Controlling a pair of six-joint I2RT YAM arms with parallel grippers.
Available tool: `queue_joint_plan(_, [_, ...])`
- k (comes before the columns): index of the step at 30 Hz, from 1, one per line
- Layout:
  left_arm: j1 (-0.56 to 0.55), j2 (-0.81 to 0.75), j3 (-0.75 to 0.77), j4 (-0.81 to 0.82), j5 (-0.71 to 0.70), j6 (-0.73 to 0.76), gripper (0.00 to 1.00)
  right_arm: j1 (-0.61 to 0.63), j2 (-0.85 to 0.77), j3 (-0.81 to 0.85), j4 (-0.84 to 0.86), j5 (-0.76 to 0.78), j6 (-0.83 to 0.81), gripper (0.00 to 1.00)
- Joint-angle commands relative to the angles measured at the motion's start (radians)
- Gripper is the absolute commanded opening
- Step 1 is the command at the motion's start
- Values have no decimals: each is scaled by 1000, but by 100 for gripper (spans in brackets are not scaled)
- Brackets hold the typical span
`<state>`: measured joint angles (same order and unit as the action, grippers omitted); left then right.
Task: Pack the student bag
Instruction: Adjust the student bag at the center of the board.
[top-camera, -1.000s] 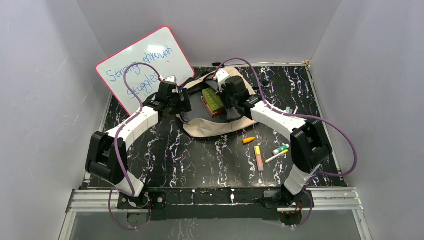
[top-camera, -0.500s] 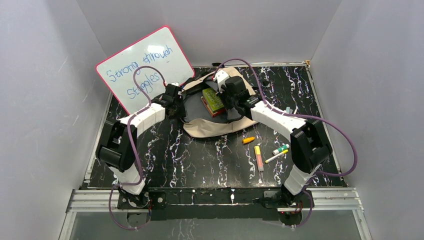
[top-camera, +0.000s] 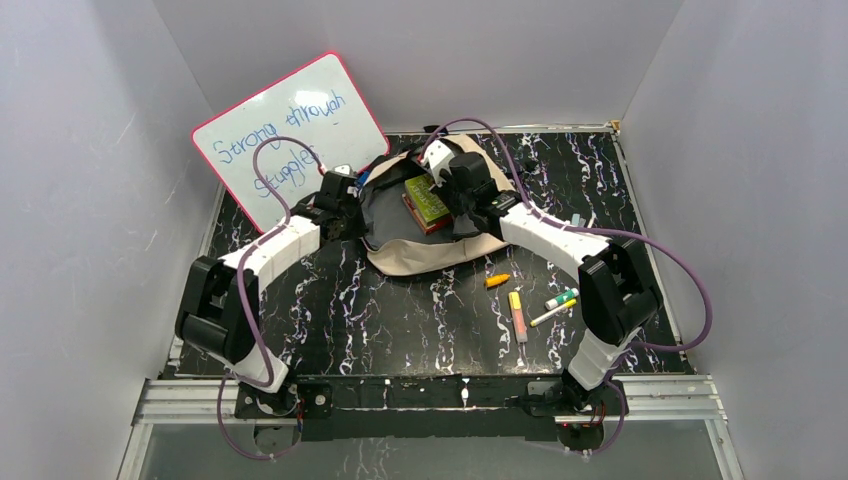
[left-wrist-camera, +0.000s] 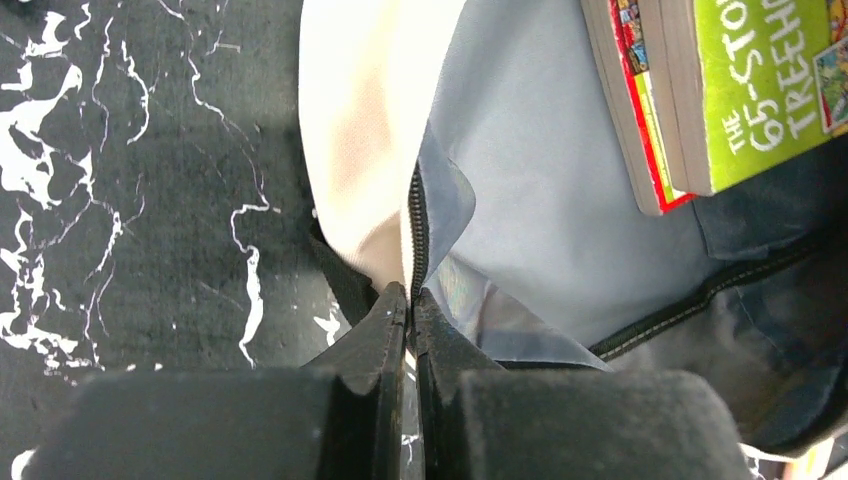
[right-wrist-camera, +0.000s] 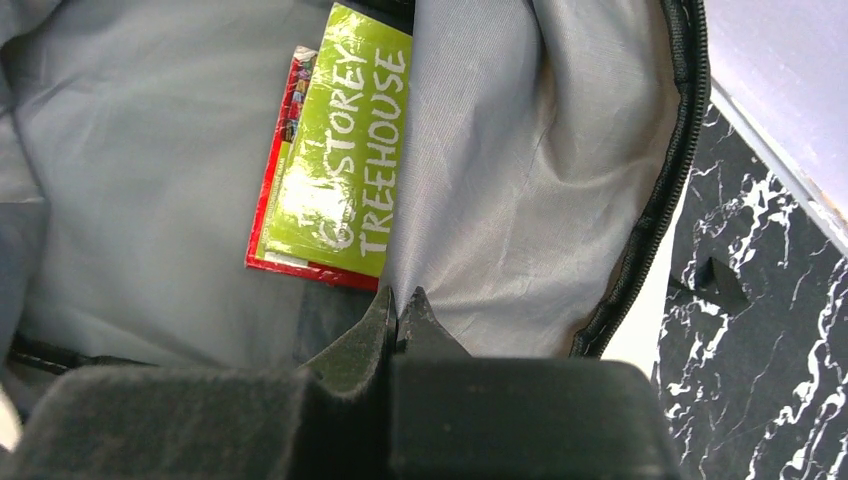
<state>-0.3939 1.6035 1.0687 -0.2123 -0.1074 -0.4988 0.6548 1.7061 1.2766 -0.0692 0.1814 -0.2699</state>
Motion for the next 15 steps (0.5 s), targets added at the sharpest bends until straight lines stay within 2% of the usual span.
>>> queue_joint_plan(1, [6, -131, -46, -4, 31, -38, 0, -3, -10, -1, 147, 33, -92, 0])
queue_joint_plan(7, [6, -234, -91, -27, 105, -92, 0, -2, -10, -15, 183, 26, -165, 0])
queue_joint_plan(13, [6, -276, -40, -60, 85, -97, 0, -2, -23, -19, 134, -51, -194, 0])
queue_joint_plan(15, [7, -263, -26, -60, 85, -88, 0, -2, -34, -15, 91, -118, -191, 5])
